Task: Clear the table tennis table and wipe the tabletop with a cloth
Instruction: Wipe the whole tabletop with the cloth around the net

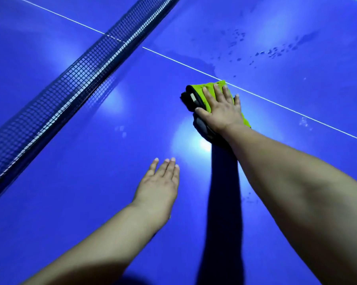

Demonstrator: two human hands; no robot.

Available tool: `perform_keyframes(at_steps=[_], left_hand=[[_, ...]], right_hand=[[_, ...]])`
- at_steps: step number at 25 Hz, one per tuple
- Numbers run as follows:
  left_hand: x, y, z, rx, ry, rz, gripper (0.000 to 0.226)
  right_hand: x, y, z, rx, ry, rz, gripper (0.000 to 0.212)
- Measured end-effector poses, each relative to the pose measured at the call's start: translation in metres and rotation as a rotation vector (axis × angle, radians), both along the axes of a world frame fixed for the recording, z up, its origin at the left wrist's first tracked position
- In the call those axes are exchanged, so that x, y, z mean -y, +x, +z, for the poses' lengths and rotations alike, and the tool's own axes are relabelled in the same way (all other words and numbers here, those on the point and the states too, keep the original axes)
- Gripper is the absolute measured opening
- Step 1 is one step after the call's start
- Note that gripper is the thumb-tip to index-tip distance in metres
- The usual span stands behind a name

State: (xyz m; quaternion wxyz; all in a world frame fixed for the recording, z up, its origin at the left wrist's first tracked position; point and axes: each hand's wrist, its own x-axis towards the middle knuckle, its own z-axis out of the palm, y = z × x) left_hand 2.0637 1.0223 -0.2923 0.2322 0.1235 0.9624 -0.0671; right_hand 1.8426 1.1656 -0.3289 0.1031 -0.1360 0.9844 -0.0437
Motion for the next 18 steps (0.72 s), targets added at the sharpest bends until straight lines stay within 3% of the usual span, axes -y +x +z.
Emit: perform_keyframes(at_steps=[8,12,18], left_hand=[[-0.009,-0.007,0.002,0.074,-0.086,-0.015,0.11],[-0.006,-0.005,0.0,0.06,-0.076,0.014,0.112],[-0.002,0.009,0.008,0.01,0.011,0.087,0.111]], right_hand=[[-0.02,-0.074,0.003,0.028,-0.088,-0.024,0.062],[-0.029,-0.032,0.001,0.012,-0.07,-0.029,0.063],[-0.034,0.103,0.005,0.01,-0.02,0.01,0.065]])
